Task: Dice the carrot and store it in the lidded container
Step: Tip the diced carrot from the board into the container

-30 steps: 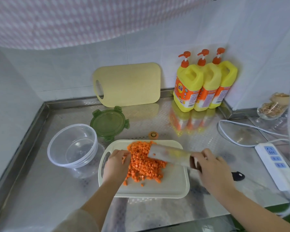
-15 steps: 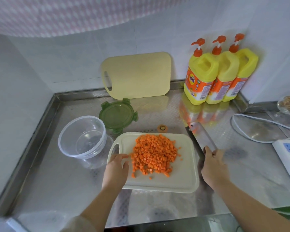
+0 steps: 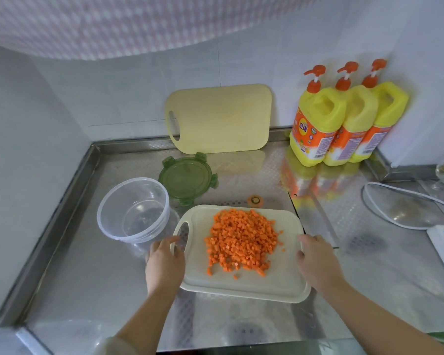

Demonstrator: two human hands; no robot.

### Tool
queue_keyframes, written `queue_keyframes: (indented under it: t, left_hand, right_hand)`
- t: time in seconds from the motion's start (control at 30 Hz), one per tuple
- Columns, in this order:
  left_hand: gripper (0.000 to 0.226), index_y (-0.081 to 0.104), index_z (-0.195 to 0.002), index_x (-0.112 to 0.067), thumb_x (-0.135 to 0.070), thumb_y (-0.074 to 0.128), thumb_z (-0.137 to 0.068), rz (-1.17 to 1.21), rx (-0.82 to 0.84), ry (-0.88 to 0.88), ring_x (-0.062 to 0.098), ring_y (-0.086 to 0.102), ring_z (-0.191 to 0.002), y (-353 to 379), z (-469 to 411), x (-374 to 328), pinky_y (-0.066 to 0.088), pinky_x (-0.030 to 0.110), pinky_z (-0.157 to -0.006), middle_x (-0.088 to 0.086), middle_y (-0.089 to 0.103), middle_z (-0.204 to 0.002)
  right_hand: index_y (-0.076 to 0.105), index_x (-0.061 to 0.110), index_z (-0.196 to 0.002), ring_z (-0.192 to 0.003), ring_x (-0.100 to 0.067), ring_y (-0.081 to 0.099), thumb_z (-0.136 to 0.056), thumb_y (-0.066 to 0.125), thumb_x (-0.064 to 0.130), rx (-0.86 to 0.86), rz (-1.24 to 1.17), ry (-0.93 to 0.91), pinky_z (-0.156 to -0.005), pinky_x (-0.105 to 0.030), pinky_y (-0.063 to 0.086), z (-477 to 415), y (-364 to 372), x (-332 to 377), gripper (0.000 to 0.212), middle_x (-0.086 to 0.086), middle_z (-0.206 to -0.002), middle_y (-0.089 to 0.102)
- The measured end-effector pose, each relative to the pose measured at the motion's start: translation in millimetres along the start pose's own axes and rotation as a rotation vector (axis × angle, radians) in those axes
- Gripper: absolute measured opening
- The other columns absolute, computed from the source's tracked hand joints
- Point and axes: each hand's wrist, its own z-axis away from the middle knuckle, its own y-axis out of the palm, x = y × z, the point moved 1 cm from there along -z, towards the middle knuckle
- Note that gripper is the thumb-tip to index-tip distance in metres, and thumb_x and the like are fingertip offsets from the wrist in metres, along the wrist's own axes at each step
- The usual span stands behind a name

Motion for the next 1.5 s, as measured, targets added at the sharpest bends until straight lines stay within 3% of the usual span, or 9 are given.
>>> queue_keyframes:
  t: [0.13,0.2,0.27,0.4,0.6,0.73,1.1,1.33,1.5]
  left_hand:
    - [0.045,0.050,-0.133,-0.017,-0.017,0.056,-0.088,0.051,0.051,-0.135,0.031,0.047,-0.120,-4.0,-6.3,9.0,0.039,0.044,-0.103,0.011,0.049,-0.129]
    - [0.049,0.048,-0.135,-0.012,-0.014,0.056,-0.087,0.076,0.075,-0.143,0.031,0.046,-0.120,-4.2,-7.8,6.9,0.037,0.045,-0.105,0.013,0.050,-0.126]
    - [0.047,0.048,-0.133,-0.009,-0.011,0.055,-0.087,0.071,0.079,-0.134,0.031,0.045,-0.119,-3.8,-7.9,4.3,0.035,0.043,-0.105,0.013,0.051,-0.122]
    - [0.039,0.053,-0.124,-0.010,-0.008,0.052,-0.086,0.101,0.085,-0.155,0.029,0.046,-0.111,-4.7,-7.9,1.8,0.038,0.038,-0.094,0.007,0.052,-0.107]
    - [0.030,0.055,-0.115,-0.013,-0.023,0.053,-0.087,0.093,0.141,-0.250,0.027,0.051,-0.096,1.6,-14.5,0.2,0.043,0.035,-0.087,0.012,0.058,-0.113]
    - [0.034,0.051,-0.124,-0.014,-0.019,0.042,-0.091,0.053,0.152,-0.375,0.040,0.042,-0.116,4.4,-13.0,-6.6,0.036,0.044,-0.100,0.021,0.044,-0.129]
    - [0.038,0.038,-0.131,-0.002,0.000,0.033,-0.093,0.298,-0.017,-0.398,0.030,0.042,-0.089,-0.5,17.0,-5.9,0.032,0.035,-0.086,0.017,0.029,-0.137]
    - [0.038,0.039,-0.130,-0.003,-0.002,0.032,-0.093,0.351,0.007,-0.383,0.029,0.041,-0.090,-8.9,31.0,-14.2,0.031,0.033,-0.085,0.015,0.029,-0.137]
    - [0.029,0.050,-0.117,-0.004,-0.010,0.041,-0.091,0.427,0.049,-0.374,0.033,0.050,-0.091,-20.5,32.2,-19.9,0.043,0.041,-0.086,0.018,0.043,-0.130]
  right_hand:
    - [0.036,0.018,-0.070,-0.093,-0.034,0.056,-0.088,0.052,0.013,0.142,-0.158,0.091,-0.067,-0.034,0.040,-6.3,3.9,12.9,0.024,-0.007,-0.082,0.049]
    - [0.051,0.008,-0.098,-0.105,-0.034,0.053,-0.091,0.053,0.016,0.170,-0.232,0.168,-0.082,-0.037,0.044,-9.3,1.7,19.5,0.012,-0.013,-0.101,0.055]
    - [0.045,0.006,-0.128,-0.117,-0.036,0.047,-0.091,0.054,0.021,0.194,-0.264,0.251,-0.095,-0.040,0.043,-10.2,3.6,22.2,0.041,-0.018,-0.124,0.050]
    - [0.035,0.015,-0.140,-0.126,-0.038,0.036,-0.090,0.055,0.025,0.160,-0.247,0.348,-0.102,-0.043,0.036,-7.9,5.8,24.1,0.056,-0.020,-0.135,0.038]
    - [0.047,0.006,-0.127,-0.116,-0.037,0.048,-0.085,0.058,0.024,0.183,-0.295,0.425,-0.094,-0.039,0.043,-19.3,2.1,18.0,0.046,-0.020,-0.120,0.053]
    - [0.058,0.002,-0.106,-0.103,-0.037,0.055,-0.059,0.052,0.037,0.237,-0.300,0.482,-0.072,-0.032,0.042,-24.9,7.3,16.4,0.059,-0.018,-0.104,0.062]
    - [0.059,0.003,-0.113,-0.109,-0.035,0.055,-0.085,0.052,0.017,0.171,-0.254,0.588,-0.094,-0.039,0.044,-20.1,26.7,5.9,0.032,-0.018,-0.115,0.060]
    - [0.061,-0.012,-0.089,-0.071,-0.028,0.048,-0.085,0.045,-0.004,-0.001,-0.561,0.508,-0.059,-0.032,0.034,-6.1,4.2,-3.6,0.018,-0.018,-0.081,0.055]
    - [0.065,-0.008,-0.083,-0.073,-0.033,0.059,-0.084,0.047,0.001,-0.121,-0.654,0.474,-0.068,-0.037,0.045,4.6,-27.4,5.6,0.020,-0.022,-0.080,0.064]
